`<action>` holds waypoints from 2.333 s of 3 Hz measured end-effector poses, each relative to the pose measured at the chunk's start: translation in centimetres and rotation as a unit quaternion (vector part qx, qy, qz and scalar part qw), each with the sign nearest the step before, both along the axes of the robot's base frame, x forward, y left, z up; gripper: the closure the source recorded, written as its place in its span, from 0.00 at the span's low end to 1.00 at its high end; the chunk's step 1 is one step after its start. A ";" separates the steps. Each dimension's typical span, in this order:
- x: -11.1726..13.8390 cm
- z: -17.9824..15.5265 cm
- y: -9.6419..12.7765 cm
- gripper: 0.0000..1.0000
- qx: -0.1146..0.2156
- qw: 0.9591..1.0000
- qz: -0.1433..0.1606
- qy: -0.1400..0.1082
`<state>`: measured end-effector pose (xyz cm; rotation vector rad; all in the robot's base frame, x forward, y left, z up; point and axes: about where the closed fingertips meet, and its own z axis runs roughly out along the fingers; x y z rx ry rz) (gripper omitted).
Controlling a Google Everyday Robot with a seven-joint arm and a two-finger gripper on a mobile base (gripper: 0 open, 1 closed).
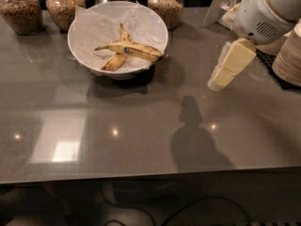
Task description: Pick banana from white bowl
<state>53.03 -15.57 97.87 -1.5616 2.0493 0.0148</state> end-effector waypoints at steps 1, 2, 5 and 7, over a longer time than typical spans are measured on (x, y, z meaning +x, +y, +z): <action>5.9 -0.5 4.5 0.00 0.053 0.998 -0.011 -0.010; 5.9 -0.5 4.5 0.00 0.054 0.998 -0.010 -0.010; 10.4 0.3 14.3 0.00 0.122 0.992 0.027 -0.025; 15.1 -2.5 19.0 0.03 0.137 0.991 0.003 0.001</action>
Offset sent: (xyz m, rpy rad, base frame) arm 0.0453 0.0336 -0.0033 0.0807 -0.0190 -0.0152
